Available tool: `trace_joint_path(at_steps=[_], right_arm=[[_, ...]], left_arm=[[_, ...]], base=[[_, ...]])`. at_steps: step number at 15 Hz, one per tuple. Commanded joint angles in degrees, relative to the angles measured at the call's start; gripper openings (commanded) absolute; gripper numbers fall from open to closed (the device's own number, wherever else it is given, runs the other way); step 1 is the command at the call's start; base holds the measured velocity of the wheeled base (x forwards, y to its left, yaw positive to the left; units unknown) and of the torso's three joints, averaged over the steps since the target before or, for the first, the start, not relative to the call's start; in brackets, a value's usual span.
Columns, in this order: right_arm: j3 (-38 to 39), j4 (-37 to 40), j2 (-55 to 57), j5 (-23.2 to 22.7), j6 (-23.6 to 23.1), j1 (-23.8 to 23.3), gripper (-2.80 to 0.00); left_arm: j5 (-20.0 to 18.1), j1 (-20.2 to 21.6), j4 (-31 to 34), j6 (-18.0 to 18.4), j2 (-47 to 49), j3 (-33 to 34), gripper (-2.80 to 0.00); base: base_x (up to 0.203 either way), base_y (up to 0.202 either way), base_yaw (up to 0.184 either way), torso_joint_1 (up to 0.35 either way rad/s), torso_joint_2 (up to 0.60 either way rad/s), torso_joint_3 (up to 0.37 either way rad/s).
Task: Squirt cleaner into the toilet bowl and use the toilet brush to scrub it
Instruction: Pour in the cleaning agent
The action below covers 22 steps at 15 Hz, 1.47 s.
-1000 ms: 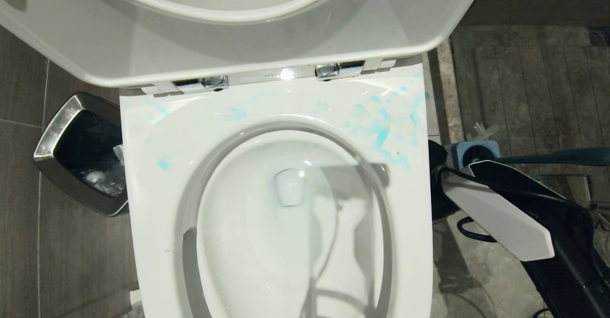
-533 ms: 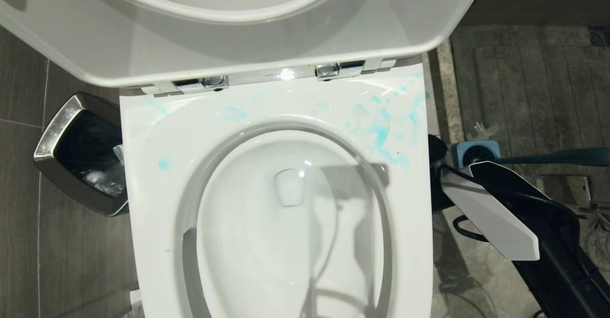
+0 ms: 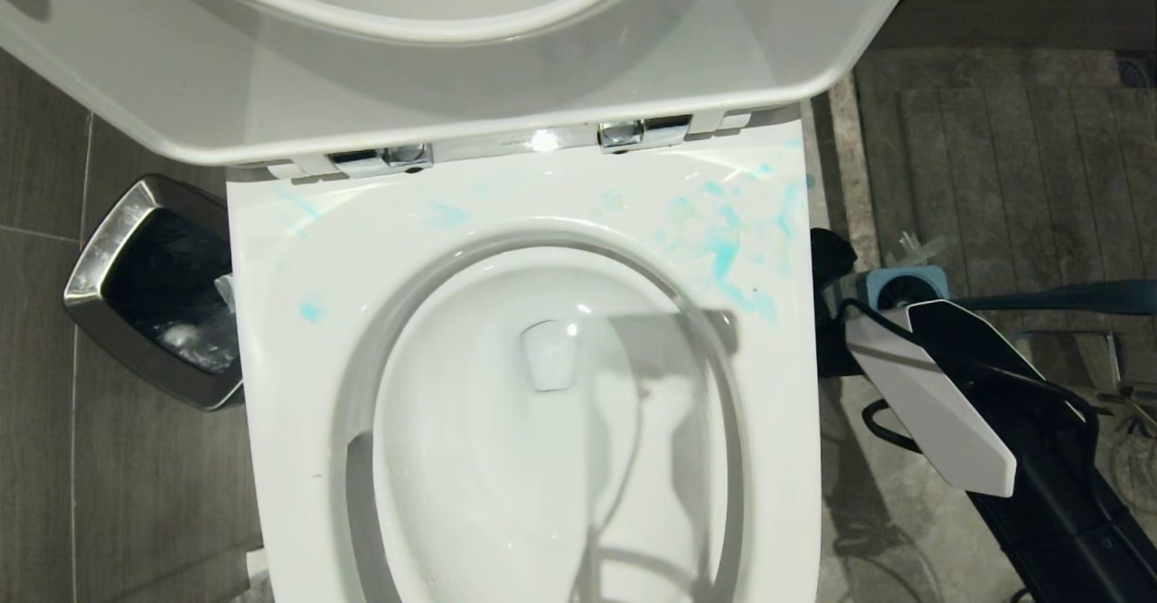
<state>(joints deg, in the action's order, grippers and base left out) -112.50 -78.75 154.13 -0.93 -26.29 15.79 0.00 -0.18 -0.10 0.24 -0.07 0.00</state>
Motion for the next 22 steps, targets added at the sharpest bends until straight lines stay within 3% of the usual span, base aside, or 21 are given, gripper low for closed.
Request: trace_joint_path(at_steps=[1,12,19,22], right_arm=[[-0.7,-0.4,0.61,0.05,-0.17,-0.23,0.0],[0.35,-0.45,0.47,-0.29,-0.96,-3.57,0.0],[-0.61,-0.36,0.3,-6.35,-0.97,-3.39,0.0],[-0.69,-0.27,0.09,-6.6,-1.04,-3.39,0.0]], left_arm=[[0.0,0.01,-0.08,0.03,0.07,0.0,-2.8],[0.0,0.01,0.01,0.03,0.07,0.0,-2.8],[0.0,0.01,0.01,0.03,0.07,0.0,-2.8],[0.0,0.01,0.01,0.03,0.07,0.0,-2.8]], base=[[0.0,0.0,0.0,0.0,0.0,0.0],[0.0,0.0,0.0,0.0,0.0,0.0],[0.0,0.0,0.0,0.0,0.0,0.0],[0.0,0.0,0.0,0.0,0.0,0.0]])
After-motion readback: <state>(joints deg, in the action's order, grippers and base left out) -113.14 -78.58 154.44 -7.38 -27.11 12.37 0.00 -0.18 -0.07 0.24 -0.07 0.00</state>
